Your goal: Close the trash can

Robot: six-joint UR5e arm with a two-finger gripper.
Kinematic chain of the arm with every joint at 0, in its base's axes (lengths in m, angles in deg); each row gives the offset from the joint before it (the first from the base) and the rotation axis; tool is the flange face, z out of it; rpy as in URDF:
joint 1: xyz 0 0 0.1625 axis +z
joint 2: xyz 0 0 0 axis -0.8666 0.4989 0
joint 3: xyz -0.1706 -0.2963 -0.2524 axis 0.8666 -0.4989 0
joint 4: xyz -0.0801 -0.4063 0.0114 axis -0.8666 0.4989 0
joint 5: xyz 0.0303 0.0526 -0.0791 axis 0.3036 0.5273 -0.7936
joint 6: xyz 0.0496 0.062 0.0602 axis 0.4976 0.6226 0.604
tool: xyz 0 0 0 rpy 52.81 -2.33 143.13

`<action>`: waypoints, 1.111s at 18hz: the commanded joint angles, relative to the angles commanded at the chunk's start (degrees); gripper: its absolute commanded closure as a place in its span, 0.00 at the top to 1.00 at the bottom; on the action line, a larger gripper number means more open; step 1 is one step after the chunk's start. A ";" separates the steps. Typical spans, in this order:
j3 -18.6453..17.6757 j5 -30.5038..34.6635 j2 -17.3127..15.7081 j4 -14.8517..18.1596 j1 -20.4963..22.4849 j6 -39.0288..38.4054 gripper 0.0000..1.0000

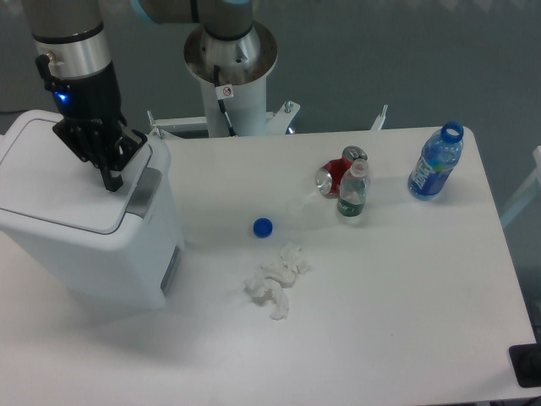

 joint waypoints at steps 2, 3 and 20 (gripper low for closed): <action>-0.53 0.00 -0.09 -0.09 0.09 0.00 0.00; -0.53 0.00 0.00 -0.09 0.09 0.00 0.00; 1.23 -7.11 -0.79 -0.53 7.98 2.81 0.51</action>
